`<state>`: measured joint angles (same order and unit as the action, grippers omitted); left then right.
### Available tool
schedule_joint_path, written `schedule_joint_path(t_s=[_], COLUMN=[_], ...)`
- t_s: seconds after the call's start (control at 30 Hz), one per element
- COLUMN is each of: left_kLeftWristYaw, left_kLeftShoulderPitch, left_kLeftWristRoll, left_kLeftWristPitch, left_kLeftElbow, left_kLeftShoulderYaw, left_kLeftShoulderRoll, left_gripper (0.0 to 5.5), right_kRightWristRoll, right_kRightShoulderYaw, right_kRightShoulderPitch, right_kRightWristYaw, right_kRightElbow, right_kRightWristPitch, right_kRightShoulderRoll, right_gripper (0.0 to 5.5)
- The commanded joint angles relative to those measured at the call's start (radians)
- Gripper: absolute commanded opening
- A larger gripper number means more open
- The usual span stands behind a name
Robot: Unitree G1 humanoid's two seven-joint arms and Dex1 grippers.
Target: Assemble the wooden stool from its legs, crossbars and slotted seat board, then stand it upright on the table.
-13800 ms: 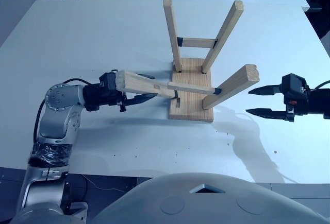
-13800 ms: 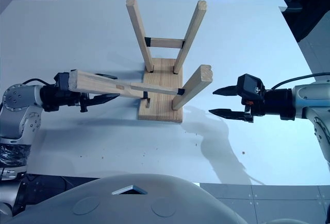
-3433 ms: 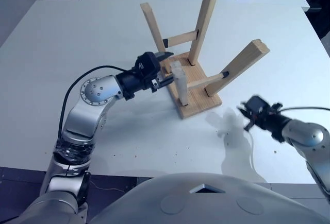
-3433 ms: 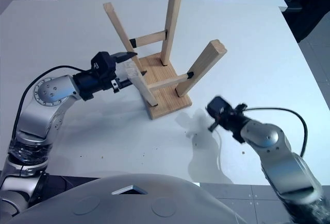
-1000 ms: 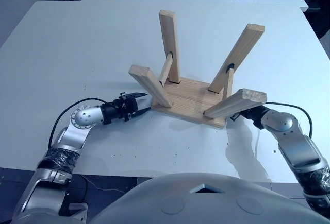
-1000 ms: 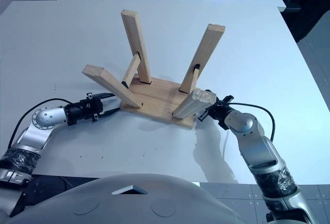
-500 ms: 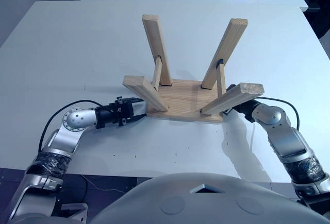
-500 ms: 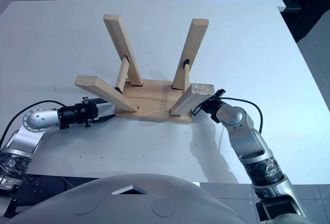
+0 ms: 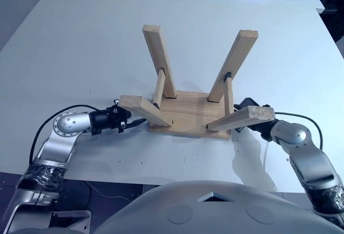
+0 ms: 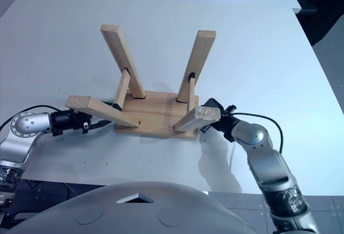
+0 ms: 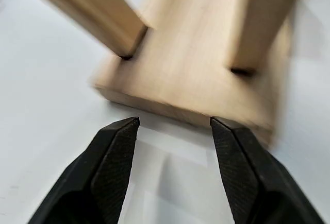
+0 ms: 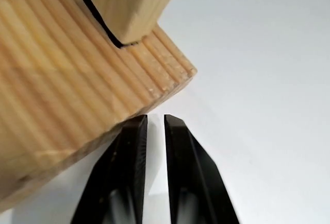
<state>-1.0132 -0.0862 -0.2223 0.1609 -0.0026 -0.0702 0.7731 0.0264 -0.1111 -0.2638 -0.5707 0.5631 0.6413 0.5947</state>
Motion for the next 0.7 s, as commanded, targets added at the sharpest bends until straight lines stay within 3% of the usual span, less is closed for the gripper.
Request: schedule_joint_path(t_s=[0.03,0.23,0.7], left_kLeftWristYaw=[0.027,0.012,0.015], left_kLeftShoulderPitch=[-0.032,-0.089,-0.148], left_kLeftWristRoll=[-0.016,0.031,0.195], left_kLeftWristPitch=[-0.051,-0.022,0.214], left_kLeftElbow=[-0.016,-0.005,0.115], left_kLeftShoulderYaw=[0.039,0.049,-0.059], left_kLeftShoulderRoll=[-0.003,0.033,0.031], left_gripper=[2.16,2.02,2.02], right_kRightWristRoll=[0.077,0.108,0.042], right_kRightShoulderYaw=[0.135,0.208,0.020], right_kRightShoulderPitch=[-0.125,-0.297,-0.288], right_kRightWristYaw=[-0.023,-0.059,-0.005], right_kRightElbow=[0.113,0.234,0.197], right_kRightWristPitch=[0.063,0.076,0.012], right_kRightShoulderRoll=[0.020,0.065,0.061], right_gripper=[0.41,0.37,0.37])
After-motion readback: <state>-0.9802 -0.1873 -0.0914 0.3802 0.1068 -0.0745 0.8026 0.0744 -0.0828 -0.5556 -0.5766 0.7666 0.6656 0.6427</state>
